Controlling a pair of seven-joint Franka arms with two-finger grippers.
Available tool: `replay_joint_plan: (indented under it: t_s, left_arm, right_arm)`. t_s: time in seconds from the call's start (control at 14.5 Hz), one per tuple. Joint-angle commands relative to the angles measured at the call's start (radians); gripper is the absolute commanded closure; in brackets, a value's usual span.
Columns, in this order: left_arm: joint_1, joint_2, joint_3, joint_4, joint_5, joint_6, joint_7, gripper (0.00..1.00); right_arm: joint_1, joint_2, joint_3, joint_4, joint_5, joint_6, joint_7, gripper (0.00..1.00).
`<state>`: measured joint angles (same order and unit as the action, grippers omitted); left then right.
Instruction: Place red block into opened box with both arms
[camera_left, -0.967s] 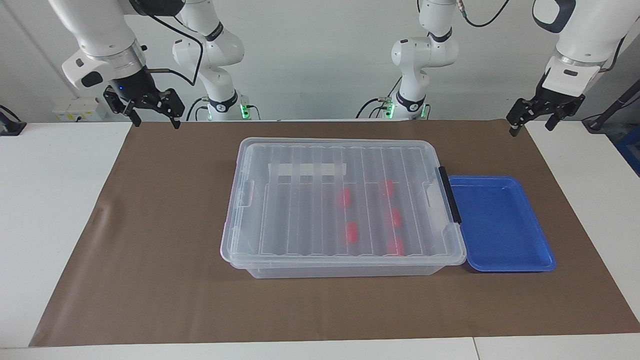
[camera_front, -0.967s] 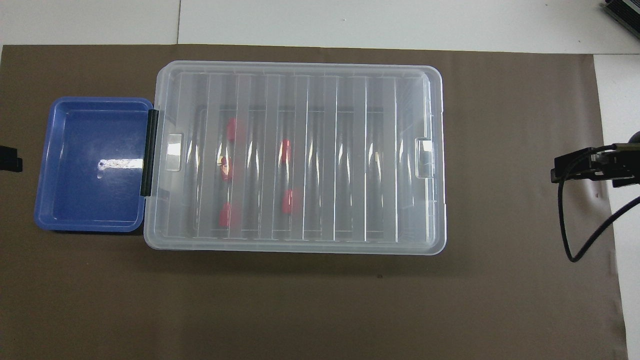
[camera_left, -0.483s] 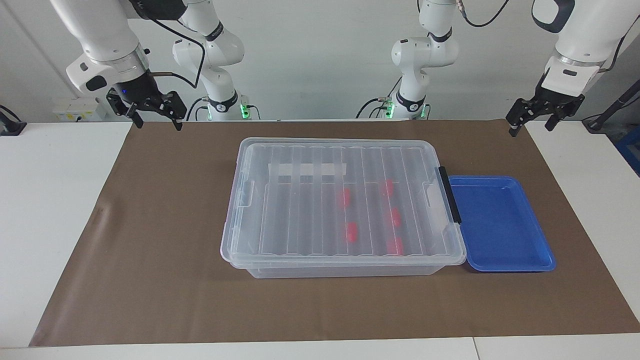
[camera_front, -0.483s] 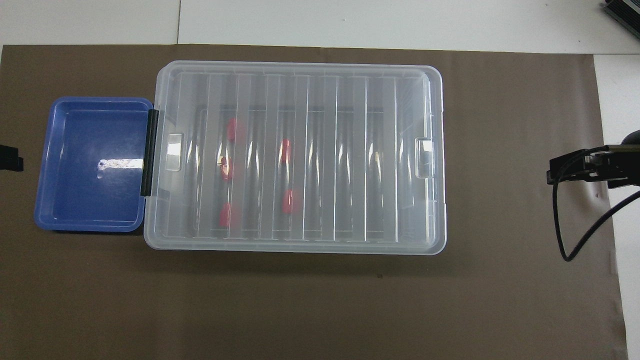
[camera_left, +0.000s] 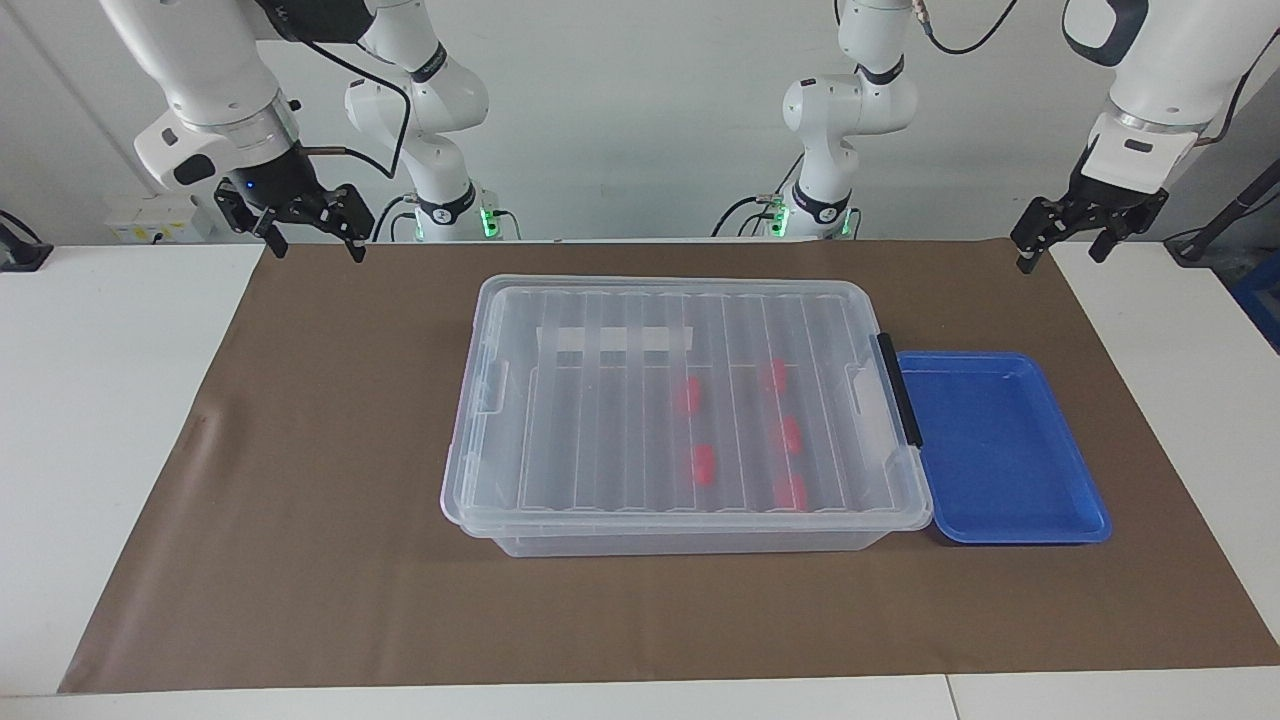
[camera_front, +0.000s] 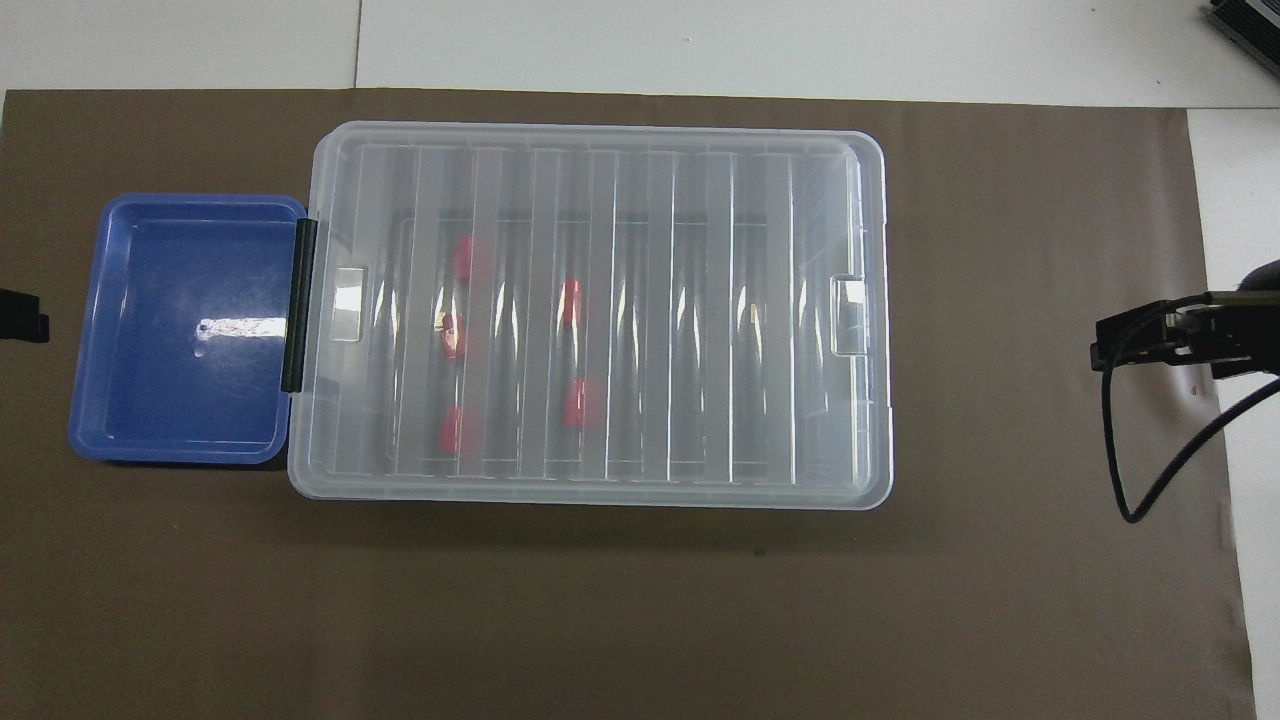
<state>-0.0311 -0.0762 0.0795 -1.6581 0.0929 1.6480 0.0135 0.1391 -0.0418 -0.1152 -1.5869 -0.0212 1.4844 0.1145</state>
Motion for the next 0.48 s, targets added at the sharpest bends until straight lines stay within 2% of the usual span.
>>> replay_joint_plan:
  t_s: [0.0,0.41]
  left_arm:
    - [-0.012,-0.03,0.011,-0.035,0.004,0.013,-0.015,0.0]
    - [-0.01,-0.03,0.011,-0.035,0.004,0.019,-0.015,0.0]
  right_arm:
    - [-0.003,-0.027,0.005,-0.03,-0.02,0.014,-0.012,0.0]
    - [-0.003,-0.027,0.005,-0.03,-0.022,0.016,-0.012,0.0]
